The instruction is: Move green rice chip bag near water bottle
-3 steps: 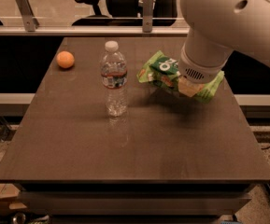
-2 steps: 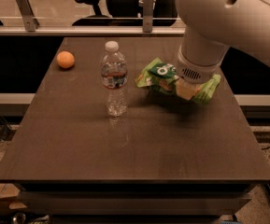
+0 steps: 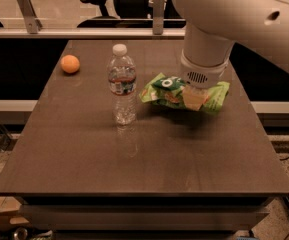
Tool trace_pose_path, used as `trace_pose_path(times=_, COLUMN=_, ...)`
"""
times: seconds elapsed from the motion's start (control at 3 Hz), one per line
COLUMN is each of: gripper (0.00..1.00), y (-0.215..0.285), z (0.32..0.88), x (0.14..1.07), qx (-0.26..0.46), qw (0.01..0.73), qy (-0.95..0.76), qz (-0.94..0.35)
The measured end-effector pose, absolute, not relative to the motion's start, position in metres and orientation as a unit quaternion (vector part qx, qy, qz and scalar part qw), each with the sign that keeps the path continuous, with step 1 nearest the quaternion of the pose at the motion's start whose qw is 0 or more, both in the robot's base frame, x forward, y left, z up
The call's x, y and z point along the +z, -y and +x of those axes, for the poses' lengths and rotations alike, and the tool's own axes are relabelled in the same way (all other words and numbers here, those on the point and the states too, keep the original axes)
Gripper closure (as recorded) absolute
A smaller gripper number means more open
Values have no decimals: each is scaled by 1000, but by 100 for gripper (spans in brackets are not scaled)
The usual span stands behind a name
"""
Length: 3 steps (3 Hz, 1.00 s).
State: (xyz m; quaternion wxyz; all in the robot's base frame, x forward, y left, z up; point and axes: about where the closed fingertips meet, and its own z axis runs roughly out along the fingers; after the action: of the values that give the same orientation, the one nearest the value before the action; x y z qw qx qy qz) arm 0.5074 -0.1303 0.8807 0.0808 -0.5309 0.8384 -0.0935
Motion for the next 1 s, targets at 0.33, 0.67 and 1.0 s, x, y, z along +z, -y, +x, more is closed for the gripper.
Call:
trace_pose_path(times=0.33, gripper=100, y=124, z=500, x=878, qx=-87, qw=49, qy=-830, qz=-549)
trace_pose_path(times=0.67, gripper=82, y=124, z=500, x=878, qx=-87, qw=51, qy=-830, qz=-548)
trace_pose_path(times=1.0, gripper=57, y=124, z=500, x=878, qx=-88, qw=53, qy=-830, qz=-548)
